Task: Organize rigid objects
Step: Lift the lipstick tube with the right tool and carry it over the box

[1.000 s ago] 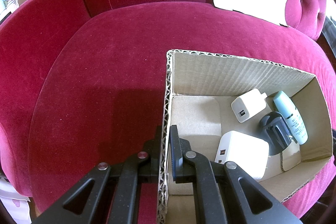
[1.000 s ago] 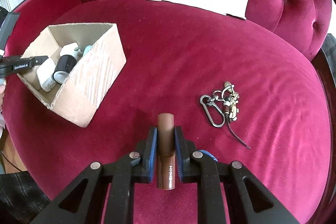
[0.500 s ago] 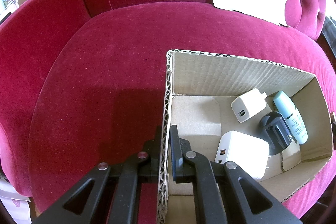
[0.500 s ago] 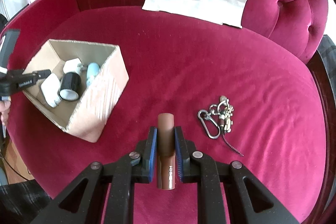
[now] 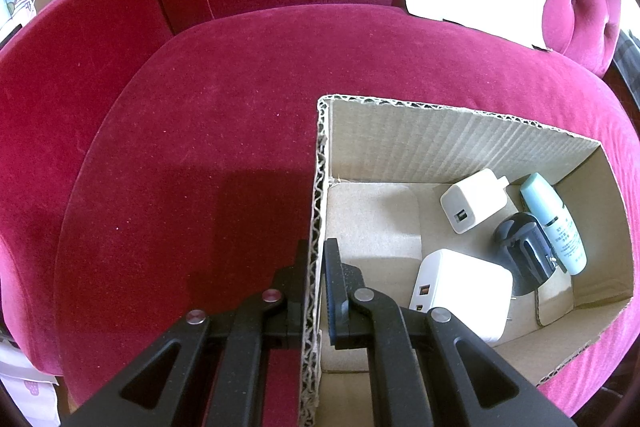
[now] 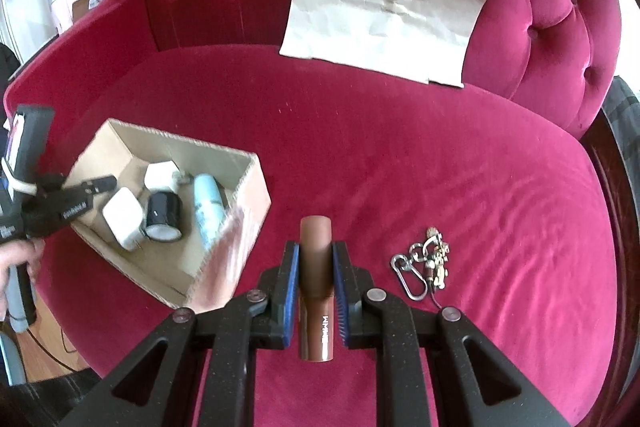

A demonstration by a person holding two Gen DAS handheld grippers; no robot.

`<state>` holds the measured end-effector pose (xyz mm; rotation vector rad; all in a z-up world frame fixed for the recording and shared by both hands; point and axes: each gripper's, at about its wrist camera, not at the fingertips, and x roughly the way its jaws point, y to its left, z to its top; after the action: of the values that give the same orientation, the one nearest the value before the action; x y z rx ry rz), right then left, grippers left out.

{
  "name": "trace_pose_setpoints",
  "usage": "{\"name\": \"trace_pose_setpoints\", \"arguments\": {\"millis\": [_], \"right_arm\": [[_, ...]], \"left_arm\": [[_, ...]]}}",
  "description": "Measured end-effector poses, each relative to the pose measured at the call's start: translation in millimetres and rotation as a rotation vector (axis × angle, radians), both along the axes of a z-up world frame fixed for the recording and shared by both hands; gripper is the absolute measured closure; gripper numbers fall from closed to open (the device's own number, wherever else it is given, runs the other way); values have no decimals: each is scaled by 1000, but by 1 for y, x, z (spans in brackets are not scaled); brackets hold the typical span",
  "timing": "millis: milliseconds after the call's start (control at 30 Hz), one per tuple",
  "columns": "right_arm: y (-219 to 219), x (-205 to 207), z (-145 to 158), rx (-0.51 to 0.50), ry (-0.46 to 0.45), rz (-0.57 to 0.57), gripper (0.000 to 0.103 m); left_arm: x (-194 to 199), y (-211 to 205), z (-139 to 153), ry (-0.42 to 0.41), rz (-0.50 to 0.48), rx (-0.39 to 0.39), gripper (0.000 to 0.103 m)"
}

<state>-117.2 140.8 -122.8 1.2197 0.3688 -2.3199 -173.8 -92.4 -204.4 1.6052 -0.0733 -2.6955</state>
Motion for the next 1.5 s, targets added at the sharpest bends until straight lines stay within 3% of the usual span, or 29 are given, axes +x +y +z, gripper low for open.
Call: {"name": "trace_pose_setpoints", "arguments": {"millis": [633,1500], "right_arm": [[-59,4,21,-82,11,48,87],[-134,15,3,-127,-52,118,87]], "left_arm": [[-2,-1,1,2,-6,2,97],[-5,-10,0,4,-9,7,97]]}}
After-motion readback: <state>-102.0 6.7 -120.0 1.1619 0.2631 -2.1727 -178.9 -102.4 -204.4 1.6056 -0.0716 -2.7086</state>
